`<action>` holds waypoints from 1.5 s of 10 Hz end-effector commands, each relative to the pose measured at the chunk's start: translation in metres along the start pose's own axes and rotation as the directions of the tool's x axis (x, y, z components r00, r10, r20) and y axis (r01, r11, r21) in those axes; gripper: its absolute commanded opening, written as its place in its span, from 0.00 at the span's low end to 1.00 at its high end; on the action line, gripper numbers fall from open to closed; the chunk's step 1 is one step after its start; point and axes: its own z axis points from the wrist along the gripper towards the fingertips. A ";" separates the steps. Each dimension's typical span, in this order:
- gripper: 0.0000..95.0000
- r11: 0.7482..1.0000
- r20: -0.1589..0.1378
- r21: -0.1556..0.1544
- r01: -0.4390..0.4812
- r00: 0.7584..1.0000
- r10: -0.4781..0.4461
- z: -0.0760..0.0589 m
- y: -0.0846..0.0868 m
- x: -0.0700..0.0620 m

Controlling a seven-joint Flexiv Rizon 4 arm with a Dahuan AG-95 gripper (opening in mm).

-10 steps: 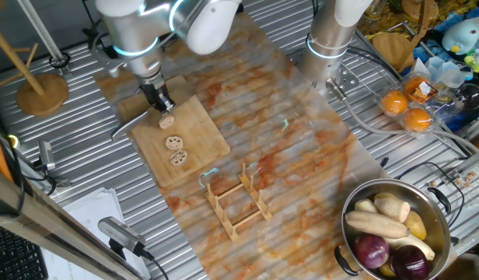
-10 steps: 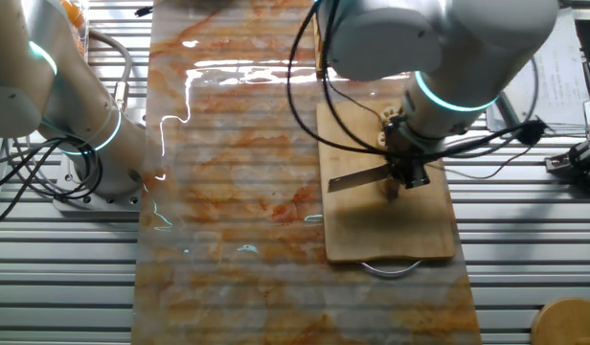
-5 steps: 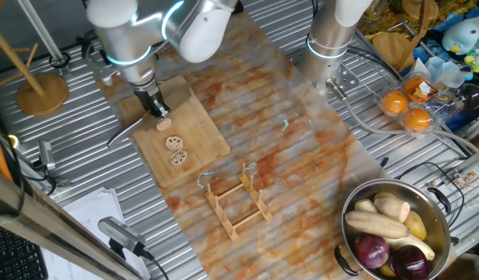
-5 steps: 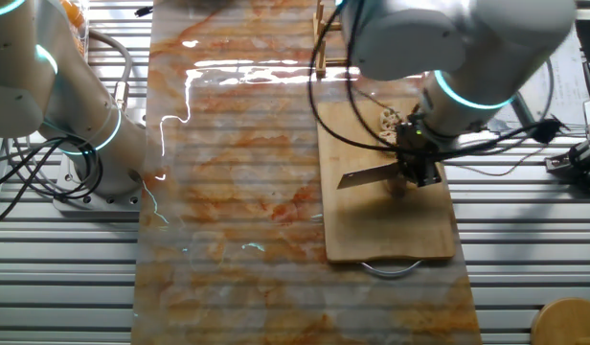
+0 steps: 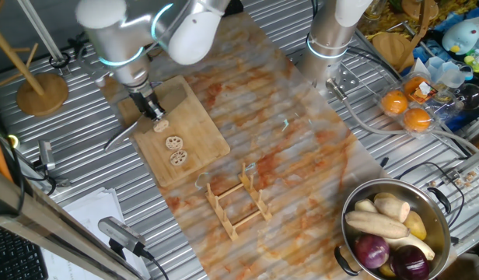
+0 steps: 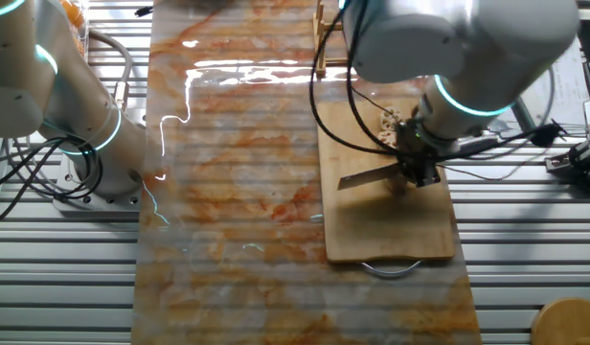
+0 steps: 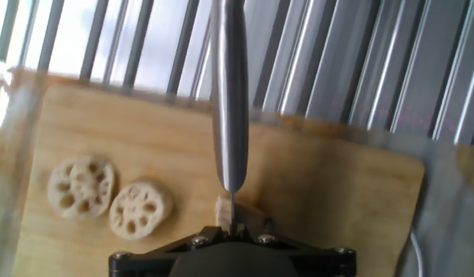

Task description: Slice the lotus root

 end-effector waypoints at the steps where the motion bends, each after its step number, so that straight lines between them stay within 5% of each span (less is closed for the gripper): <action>1: 0.00 1.000 -0.016 -0.010 0.009 1.000 -0.009 -0.011 0.008 -0.004; 2: 0.00 1.000 -0.017 0.020 0.024 1.000 -0.023 -0.011 0.006 -0.003; 4: 0.00 1.000 0.014 0.009 0.030 0.999 -0.030 0.027 -0.007 0.002; 6: 0.00 0.999 0.050 -0.010 0.039 0.998 -0.039 0.046 -0.011 0.010; 7: 0.00 0.997 0.060 -0.076 0.018 0.998 -0.014 0.040 -0.009 0.009; 8: 0.00 0.997 0.060 -0.075 0.009 0.998 -0.004 0.036 -0.006 0.004; 11: 0.00 1.000 0.032 0.012 0.023 0.999 -0.023 0.032 -0.004 -0.002; 15: 0.00 0.999 -0.024 0.015 0.038 0.999 -0.038 0.016 0.000 -0.001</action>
